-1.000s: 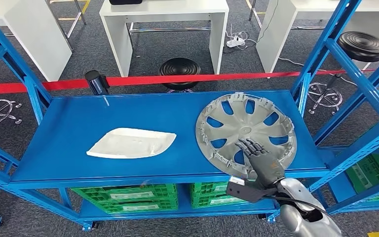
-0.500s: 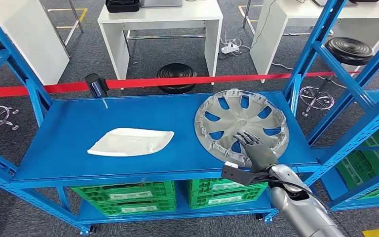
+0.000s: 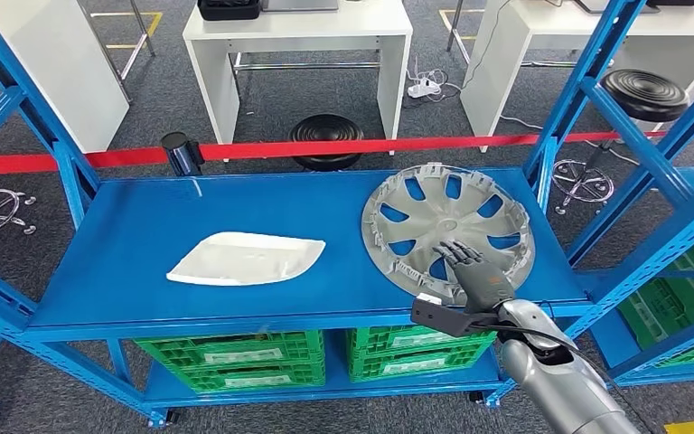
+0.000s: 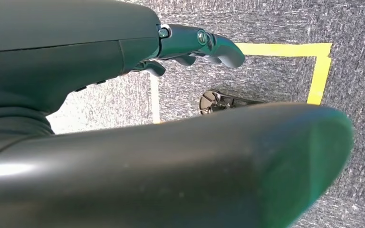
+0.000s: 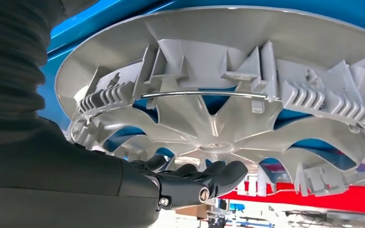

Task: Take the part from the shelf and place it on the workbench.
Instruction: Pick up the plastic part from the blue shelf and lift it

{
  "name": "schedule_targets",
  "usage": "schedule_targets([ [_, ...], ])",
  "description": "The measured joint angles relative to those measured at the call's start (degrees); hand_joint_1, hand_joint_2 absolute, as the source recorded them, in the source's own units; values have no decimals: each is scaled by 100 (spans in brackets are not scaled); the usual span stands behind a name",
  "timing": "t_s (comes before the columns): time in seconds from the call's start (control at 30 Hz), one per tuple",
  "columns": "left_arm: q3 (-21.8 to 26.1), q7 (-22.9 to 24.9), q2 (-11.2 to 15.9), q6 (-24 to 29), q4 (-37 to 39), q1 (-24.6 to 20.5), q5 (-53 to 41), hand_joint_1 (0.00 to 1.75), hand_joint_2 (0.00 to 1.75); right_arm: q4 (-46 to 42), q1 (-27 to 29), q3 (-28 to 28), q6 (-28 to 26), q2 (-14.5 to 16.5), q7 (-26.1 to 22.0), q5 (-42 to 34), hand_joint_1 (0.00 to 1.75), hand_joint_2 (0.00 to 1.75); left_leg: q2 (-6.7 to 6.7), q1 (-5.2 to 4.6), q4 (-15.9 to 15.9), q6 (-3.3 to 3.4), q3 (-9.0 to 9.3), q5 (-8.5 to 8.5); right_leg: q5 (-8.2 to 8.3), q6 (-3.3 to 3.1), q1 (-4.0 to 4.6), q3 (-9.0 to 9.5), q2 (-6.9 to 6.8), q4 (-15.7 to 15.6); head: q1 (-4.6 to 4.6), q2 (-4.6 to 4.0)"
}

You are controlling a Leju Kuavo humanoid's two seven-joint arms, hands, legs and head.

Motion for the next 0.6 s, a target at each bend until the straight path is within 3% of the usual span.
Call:
schedule_targets([
  [0.23,14,-23,0,-11,2,38,-73,0,0,-626,329,-458,44,-80,-712,-1474,0,175,-21,-17,1,6,-9,-1,26,38,-16,-4,-15,-1,2,0],
  [0.6,61,-61,0,-20,2,85,-84,0,0,-1305,434,-989,1336,-94,-1178,-3099,0,175,-37,-19,-24,-8,-35,-9,7,14,-16,-40,-36,0,1,0],
])
